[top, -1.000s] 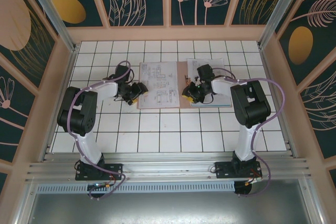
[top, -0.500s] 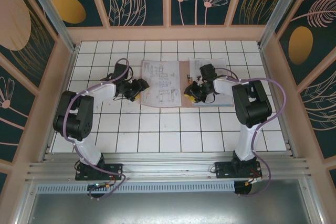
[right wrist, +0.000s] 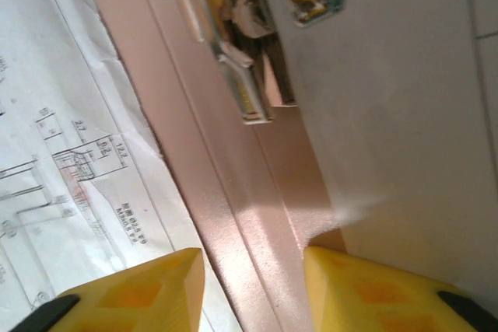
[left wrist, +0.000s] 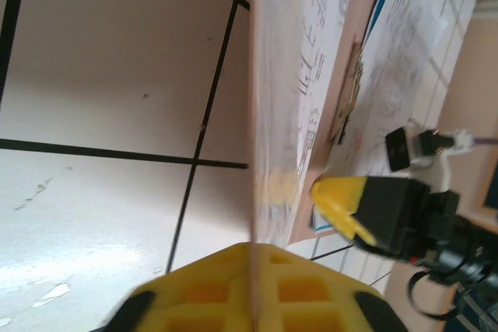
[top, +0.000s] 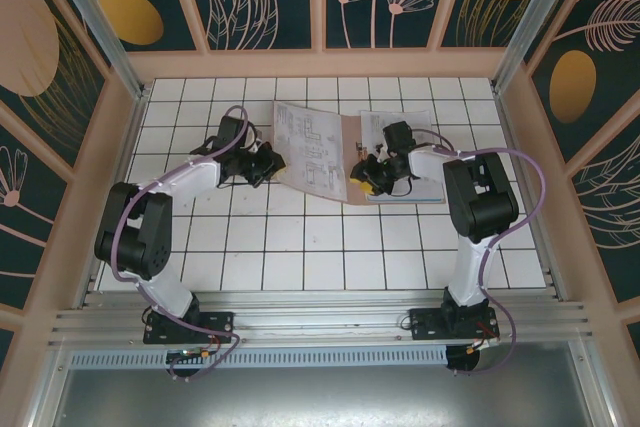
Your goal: Put the files into the folder
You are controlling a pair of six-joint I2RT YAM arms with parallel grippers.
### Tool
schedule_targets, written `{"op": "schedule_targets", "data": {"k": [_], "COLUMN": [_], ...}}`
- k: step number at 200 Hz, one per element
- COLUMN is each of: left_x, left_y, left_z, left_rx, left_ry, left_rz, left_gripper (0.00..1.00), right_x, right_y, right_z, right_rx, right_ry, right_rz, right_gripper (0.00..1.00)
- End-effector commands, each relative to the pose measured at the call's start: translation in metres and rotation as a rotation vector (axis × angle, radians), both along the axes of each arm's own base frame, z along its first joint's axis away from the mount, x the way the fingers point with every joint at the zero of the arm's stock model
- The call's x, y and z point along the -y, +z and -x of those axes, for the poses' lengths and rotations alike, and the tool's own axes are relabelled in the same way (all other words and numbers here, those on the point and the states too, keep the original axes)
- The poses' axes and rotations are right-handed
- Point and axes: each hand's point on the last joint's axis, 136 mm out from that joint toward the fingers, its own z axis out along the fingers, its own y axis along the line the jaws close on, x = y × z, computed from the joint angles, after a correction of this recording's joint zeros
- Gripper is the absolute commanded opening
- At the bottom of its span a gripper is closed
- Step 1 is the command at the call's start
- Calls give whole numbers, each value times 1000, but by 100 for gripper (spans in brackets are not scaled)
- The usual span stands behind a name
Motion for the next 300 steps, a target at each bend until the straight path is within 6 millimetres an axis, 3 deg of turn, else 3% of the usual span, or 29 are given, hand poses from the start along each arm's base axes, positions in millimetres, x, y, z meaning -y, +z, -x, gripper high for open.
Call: {"op": "schedule_targets", "data": {"k": [1, 31, 51, 90, 134, 137, 146, 169, 191, 230, 258, 285, 300], "left_x": [-7, -30, -42, -56, -60, -59, -55, -32, 2, 69, 121, 163, 180], "left_y": [4, 8, 16, 36, 60, 52, 55, 70, 88, 125, 145, 139, 127], "left_z": [0, 2, 3, 2, -5, -6, -9, -15, -19, -24, -21, -15, -13], "left_rx": [-4, -20, -15, 4, 54, 35, 44, 89, 145, 250, 300, 292, 272], "left_ry": [-17, -31, -49, -75, -91, -99, -106, -138, -181, -239, -316, -404, -435], "left_rz": [-91, -267, -360, -467, -507, -512, -503, -463, -413, -278, -117, -10, 46], "left_gripper": [0, 0, 0, 0, 0, 0, 0, 3, 12, 33, 46, 58, 60], "right_x": [8, 16, 43, 92, 106, 107, 109, 107, 101, 98, 100, 109, 125], "right_y": [8, 67, 81, 49, 20, 18, 10, -8, -17, -15, -4, 24, 47], "right_z": [-4, -29, -34, -31, -30, -30, -28, -21, -17, -17, -23, -34, -39], "right_rx": [27, 215, 264, 181, 98, 92, 65, 13, -14, -16, 10, 74, 126], "right_ry": [10, -61, -170, -309, -342, -342, -341, -322, -299, -290, -292, -325, -389], "right_rz": [34, -34, -59, 13, 110, 115, 134, 143, 125, 113, 123, 165, 235], "right_gripper": [45, 51, 53, 48, 43, 43, 42, 41, 41, 41, 42, 44, 47]}}
